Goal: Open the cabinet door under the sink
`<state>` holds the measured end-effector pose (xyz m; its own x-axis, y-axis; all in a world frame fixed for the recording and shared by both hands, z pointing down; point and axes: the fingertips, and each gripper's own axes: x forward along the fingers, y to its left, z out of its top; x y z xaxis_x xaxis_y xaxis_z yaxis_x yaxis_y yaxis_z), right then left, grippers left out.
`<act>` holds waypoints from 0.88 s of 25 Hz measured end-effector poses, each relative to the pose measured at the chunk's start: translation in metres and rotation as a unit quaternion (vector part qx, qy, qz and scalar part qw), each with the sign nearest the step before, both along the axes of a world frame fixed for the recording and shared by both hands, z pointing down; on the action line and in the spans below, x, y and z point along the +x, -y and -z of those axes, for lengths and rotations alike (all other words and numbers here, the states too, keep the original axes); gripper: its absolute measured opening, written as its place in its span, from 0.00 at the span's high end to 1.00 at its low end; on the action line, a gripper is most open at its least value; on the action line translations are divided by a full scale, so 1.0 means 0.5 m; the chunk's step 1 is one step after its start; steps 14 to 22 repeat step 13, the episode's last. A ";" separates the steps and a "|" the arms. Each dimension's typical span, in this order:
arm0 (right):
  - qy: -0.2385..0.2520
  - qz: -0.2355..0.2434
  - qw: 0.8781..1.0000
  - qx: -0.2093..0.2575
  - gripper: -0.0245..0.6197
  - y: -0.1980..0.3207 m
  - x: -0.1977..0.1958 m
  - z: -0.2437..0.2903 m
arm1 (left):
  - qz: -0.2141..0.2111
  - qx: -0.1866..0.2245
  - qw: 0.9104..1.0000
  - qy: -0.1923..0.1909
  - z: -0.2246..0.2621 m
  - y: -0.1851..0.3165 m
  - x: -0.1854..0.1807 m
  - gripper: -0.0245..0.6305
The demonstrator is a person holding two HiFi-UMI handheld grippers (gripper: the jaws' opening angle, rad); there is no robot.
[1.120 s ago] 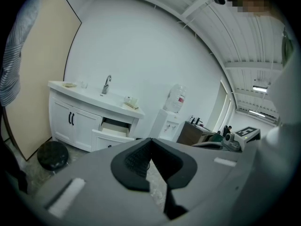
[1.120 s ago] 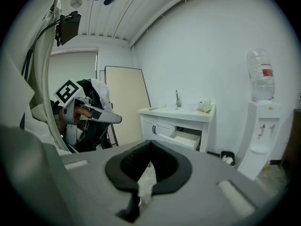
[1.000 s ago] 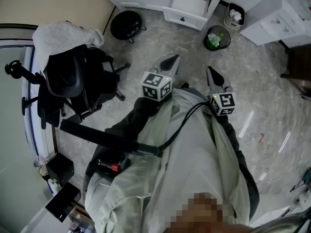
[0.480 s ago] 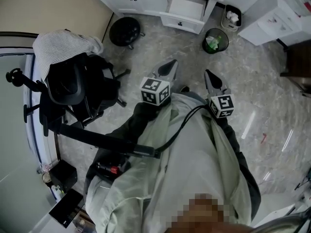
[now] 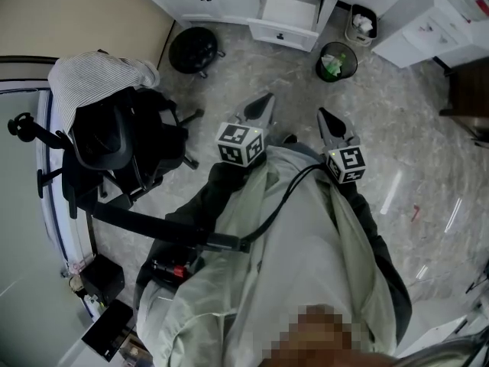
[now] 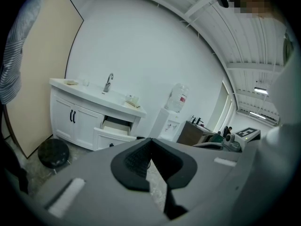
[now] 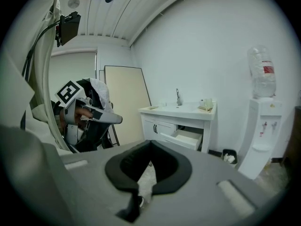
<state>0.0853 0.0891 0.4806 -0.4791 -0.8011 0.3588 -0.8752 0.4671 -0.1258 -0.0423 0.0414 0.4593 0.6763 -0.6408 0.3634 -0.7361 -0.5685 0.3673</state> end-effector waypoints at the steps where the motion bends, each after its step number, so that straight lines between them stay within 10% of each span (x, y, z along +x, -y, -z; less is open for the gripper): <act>1: 0.001 0.000 1.000 0.000 0.96 0.001 -0.001 0.000 | 0.001 0.000 1.000 0.000 0.000 0.002 -0.001 0.95; 22: 0.008 0.001 1.000 0.007 0.96 0.021 0.015 -0.004 | 0.007 0.003 1.000 0.005 -0.001 0.020 0.008 0.95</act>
